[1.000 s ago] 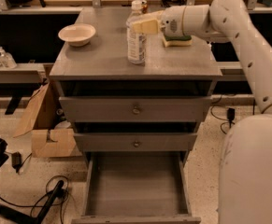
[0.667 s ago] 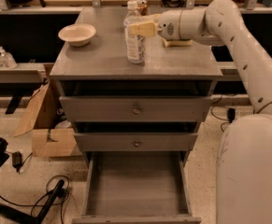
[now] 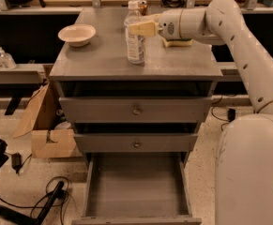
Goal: Pick blue plastic bottle from bottom drawer and place on counter
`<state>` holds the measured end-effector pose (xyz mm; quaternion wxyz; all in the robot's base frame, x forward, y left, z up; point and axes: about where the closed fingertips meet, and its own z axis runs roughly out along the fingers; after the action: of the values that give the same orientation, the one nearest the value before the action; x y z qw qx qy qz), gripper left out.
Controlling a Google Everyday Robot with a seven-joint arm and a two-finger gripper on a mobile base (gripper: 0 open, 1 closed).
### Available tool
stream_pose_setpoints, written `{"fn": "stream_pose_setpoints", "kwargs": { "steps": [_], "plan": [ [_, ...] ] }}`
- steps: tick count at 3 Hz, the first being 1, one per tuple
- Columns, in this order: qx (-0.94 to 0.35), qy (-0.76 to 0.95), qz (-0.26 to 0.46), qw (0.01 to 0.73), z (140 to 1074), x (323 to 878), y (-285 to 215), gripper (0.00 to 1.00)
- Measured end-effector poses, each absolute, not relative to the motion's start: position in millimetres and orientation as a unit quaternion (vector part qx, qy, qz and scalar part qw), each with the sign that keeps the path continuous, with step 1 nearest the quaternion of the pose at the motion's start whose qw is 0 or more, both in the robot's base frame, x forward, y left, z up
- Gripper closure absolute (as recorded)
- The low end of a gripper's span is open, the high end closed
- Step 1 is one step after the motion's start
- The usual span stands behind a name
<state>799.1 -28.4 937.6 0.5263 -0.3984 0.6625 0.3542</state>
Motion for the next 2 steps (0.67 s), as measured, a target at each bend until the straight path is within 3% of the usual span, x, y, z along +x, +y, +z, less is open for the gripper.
{"fn": "stream_pose_setpoints", "kwargs": {
  "steps": [2],
  "plan": [
    [-0.398, 0.662, 0.354, 0.526, 937.6, 799.1, -28.4, 0.38]
  ]
}}
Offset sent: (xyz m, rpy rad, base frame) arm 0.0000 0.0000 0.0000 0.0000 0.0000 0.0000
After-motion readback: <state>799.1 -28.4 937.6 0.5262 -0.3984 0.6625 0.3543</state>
